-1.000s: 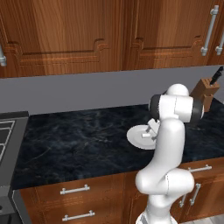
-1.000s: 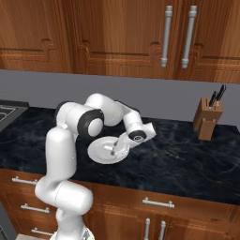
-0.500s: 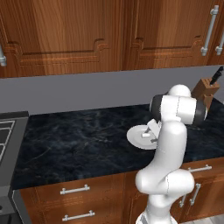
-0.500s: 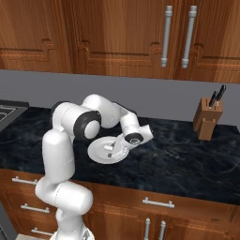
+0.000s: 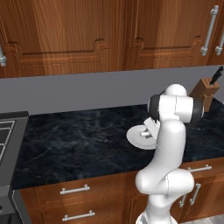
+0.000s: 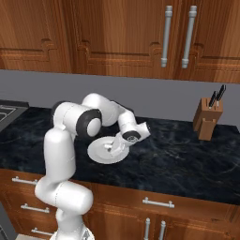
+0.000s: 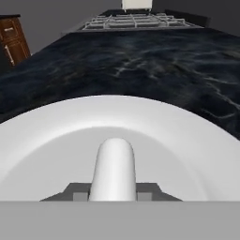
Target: Pick up the marshmallow and place it in the cup of hot chocolate on the dining counter.
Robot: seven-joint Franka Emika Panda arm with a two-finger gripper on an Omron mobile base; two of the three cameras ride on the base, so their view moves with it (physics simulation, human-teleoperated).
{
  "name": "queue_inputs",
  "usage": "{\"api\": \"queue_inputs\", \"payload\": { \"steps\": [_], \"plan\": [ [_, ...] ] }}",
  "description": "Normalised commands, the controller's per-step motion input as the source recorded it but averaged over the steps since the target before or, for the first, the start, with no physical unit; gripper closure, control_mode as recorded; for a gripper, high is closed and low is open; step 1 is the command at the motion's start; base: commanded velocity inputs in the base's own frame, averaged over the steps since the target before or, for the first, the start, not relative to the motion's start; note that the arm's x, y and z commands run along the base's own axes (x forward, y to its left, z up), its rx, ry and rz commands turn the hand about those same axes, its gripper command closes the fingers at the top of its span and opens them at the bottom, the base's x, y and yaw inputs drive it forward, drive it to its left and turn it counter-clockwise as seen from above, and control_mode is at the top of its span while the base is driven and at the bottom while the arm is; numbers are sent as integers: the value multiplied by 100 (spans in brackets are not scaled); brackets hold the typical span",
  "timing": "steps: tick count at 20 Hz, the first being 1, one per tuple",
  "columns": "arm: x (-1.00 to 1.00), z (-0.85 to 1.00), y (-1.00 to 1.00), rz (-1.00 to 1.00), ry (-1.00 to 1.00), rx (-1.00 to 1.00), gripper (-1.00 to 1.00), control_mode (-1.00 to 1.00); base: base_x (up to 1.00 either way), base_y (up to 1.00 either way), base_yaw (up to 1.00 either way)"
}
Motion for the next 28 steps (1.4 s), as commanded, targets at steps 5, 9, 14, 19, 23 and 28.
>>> {"api": "queue_inputs", "payload": {
  "steps": [5,9,14,19,23,28],
  "plan": [
    [3,-4,0,0,0,0,100,-100,0,0,0],
    [-10,9,0,0,-4,0,100,-100,0,0,0],
    [-49,54,-1,0,-19,0,100,-100,0,0,0],
    [-52,46,-10,3,-7,0,100,-100,0,0,0],
    [-72,46,-5,4,-6,-4,100,-100,0,0,0],
    [-68,42,-3,5,-13,-8,100,-100,0,0,0]
  ]
}}
